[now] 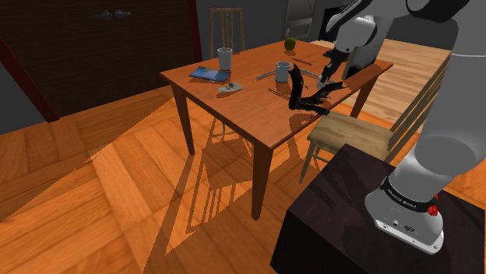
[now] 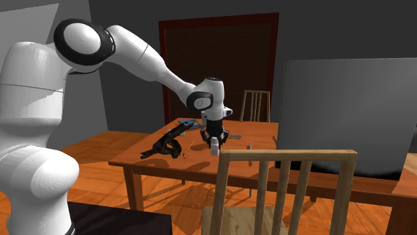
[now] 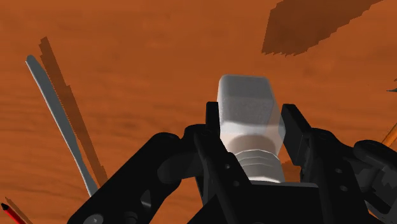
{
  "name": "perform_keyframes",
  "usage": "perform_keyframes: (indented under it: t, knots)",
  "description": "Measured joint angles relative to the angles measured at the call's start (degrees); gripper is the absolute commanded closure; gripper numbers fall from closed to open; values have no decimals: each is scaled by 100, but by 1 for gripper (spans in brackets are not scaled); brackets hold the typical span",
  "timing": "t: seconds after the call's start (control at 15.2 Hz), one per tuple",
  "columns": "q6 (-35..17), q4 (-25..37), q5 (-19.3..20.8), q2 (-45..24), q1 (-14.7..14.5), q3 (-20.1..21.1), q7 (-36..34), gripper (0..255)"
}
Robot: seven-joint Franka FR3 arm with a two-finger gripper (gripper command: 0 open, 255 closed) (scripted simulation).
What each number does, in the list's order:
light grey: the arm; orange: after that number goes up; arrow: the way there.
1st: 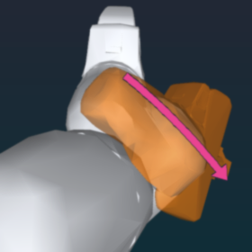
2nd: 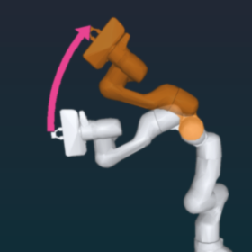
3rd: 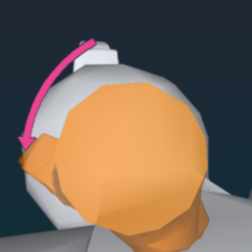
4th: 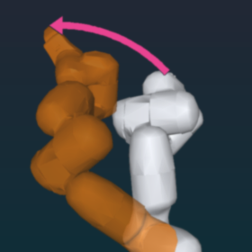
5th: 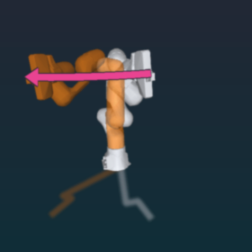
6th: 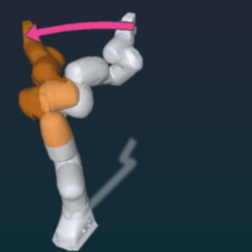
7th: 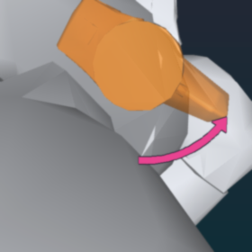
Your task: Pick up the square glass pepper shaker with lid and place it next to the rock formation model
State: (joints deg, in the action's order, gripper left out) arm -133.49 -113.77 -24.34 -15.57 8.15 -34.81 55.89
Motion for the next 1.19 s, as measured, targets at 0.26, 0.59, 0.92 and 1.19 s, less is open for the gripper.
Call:
perform_keyframes:
  t: [0.26, 0.59, 0.92, 1.19]
  knots:
    - [209, 96, 180, 160, -50, -67, -145, 255]
    - [517, 255, 417, 373, -110, -142, -340, 255]
    - [835, 464, 609, 539, -150, -192, -509, 255]
    - [1109, 685, 716, 620, -158, -219, -608, 255]
